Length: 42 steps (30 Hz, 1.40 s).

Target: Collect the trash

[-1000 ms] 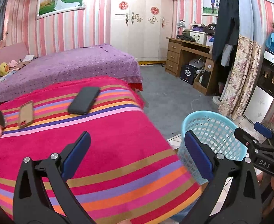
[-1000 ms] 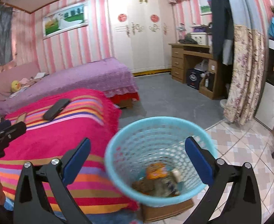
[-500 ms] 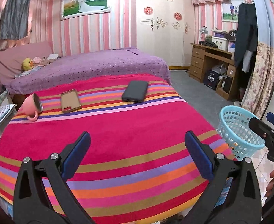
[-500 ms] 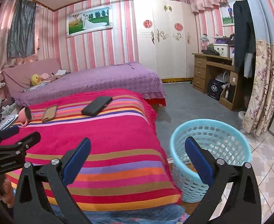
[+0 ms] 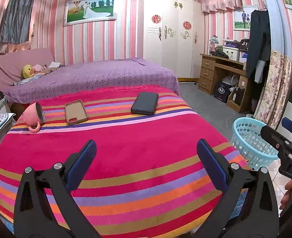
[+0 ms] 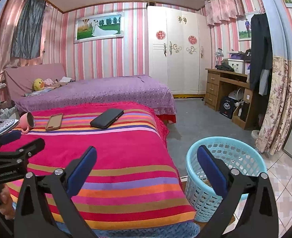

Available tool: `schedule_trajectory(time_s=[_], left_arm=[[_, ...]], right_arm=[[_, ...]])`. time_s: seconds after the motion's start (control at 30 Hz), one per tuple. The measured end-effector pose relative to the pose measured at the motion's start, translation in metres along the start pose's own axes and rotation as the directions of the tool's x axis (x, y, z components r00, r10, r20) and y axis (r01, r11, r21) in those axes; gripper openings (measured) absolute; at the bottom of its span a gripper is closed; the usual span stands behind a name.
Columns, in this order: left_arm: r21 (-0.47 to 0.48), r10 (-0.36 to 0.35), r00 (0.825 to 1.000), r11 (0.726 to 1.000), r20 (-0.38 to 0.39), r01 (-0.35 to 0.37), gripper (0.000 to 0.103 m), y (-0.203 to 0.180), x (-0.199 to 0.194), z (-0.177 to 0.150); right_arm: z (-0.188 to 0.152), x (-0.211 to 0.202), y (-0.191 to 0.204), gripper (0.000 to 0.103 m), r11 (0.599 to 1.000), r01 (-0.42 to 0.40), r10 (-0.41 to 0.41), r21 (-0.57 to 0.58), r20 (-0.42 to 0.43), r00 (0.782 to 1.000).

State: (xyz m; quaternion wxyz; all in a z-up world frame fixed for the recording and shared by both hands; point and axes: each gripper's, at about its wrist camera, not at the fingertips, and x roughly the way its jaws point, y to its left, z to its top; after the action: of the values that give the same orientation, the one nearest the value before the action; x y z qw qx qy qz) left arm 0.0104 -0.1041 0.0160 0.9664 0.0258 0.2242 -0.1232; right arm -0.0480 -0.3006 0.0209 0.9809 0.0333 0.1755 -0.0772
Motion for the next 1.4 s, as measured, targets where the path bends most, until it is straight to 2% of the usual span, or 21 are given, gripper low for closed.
schedule_trajectory(time_s=[0.53,1.4], left_arm=[[0.016,-0.024,1.000,1.000,0.014,0.024,0.098,-0.007,0.006,-0.002],[0.014,0.006,0.999,1.000,0.046,-0.006,0.098,-0.006,0.001,-0.001]], right_arm=[[0.000,0.002,-0.003,0.098,1.000,0.006,-0.005,-0.010,0.021,1.000],[0.001,0.001,-0.006,0.098,1.000,0.012,-0.011,-0.011,0.031,0.999]])
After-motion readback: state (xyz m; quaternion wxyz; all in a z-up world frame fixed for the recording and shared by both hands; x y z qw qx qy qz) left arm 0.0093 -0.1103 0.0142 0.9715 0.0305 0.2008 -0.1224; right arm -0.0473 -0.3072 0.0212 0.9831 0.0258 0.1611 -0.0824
